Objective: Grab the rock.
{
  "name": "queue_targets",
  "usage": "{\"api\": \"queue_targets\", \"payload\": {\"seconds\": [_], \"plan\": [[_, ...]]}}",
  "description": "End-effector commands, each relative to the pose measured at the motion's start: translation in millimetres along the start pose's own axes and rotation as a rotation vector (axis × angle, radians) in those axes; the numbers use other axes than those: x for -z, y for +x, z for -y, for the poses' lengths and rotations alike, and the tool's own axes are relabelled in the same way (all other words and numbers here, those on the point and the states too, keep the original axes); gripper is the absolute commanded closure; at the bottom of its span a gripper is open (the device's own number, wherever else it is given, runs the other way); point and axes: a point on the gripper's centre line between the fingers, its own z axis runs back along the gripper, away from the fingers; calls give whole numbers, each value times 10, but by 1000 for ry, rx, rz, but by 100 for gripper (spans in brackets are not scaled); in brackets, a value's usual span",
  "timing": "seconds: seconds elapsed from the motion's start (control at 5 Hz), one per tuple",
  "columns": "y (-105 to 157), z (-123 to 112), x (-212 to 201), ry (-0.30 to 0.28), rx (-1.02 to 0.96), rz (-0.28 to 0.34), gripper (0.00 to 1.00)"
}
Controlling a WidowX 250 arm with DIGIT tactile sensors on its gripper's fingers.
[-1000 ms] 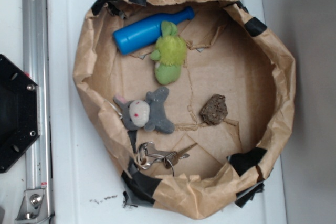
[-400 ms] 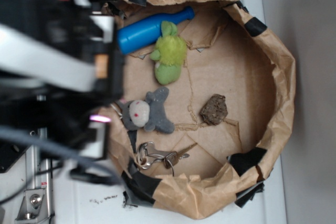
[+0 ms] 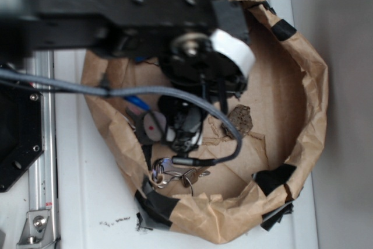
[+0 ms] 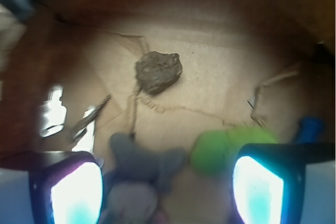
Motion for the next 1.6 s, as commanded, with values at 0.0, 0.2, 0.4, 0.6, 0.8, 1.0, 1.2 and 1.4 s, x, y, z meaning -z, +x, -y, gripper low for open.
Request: {"api": "queue_targets", "payload": {"seconds": [0.0, 0.2, 0.4, 0.6, 0.8, 1.0, 1.2, 1.4], "plan": [[357, 95, 270, 59, -16, 48, 0], [588, 252, 469, 89, 23, 40, 0], [644, 309, 737, 109, 54, -4, 0], [589, 384, 797, 127, 61, -36, 100], [524, 387, 709, 93, 69, -32, 100], [497, 386, 256, 82, 79, 16, 100], [491, 365, -240, 94, 24, 108, 100], [475, 267, -754, 126, 34, 104, 100]]}}
